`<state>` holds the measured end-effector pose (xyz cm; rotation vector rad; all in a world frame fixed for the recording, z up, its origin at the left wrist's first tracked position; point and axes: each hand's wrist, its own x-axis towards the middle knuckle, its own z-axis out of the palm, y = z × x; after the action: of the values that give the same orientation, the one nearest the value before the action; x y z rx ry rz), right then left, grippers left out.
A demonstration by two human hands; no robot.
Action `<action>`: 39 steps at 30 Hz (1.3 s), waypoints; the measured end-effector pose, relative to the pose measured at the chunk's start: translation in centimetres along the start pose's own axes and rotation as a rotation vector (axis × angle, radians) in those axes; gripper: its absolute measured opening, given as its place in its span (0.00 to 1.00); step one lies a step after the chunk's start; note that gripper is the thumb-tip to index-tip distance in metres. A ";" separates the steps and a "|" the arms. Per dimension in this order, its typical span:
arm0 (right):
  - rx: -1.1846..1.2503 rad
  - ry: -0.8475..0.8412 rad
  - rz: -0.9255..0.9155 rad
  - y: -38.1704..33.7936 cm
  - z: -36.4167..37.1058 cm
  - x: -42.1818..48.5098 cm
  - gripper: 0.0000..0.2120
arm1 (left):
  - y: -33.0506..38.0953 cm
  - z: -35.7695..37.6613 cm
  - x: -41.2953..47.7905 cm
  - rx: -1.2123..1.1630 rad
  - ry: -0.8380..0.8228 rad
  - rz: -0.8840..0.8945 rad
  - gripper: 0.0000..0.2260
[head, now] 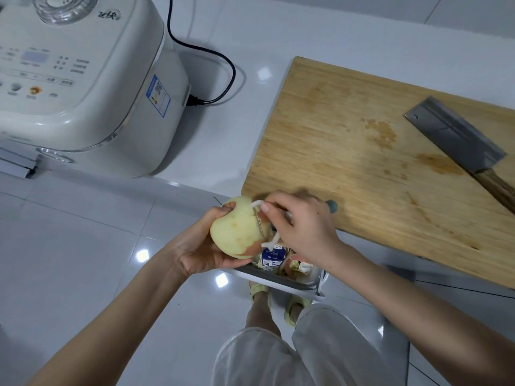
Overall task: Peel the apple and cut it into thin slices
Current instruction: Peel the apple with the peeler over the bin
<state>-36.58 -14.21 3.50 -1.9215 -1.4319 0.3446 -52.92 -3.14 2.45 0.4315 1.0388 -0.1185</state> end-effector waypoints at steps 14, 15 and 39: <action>0.168 0.013 0.022 1.4 0.1 -0.2 0.15 | -0.3 0.1 -0.7 0.008 -0.134 0.051 0.42; 0.209 0.005 0.037 1.4 0.2 -0.2 0.15 | -0.2 0.2 -0.8 -0.007 -0.143 0.054 0.40; 0.880 -1.040 1.382 3.0 -0.2 -0.2 0.22 | 0.6 -0.3 -0.5 -0.013 -0.041 0.029 0.45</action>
<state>-34.32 -14.84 1.58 -1.5887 0.0506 2.3442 -53.20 -2.52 2.90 0.4306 0.9923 -0.0947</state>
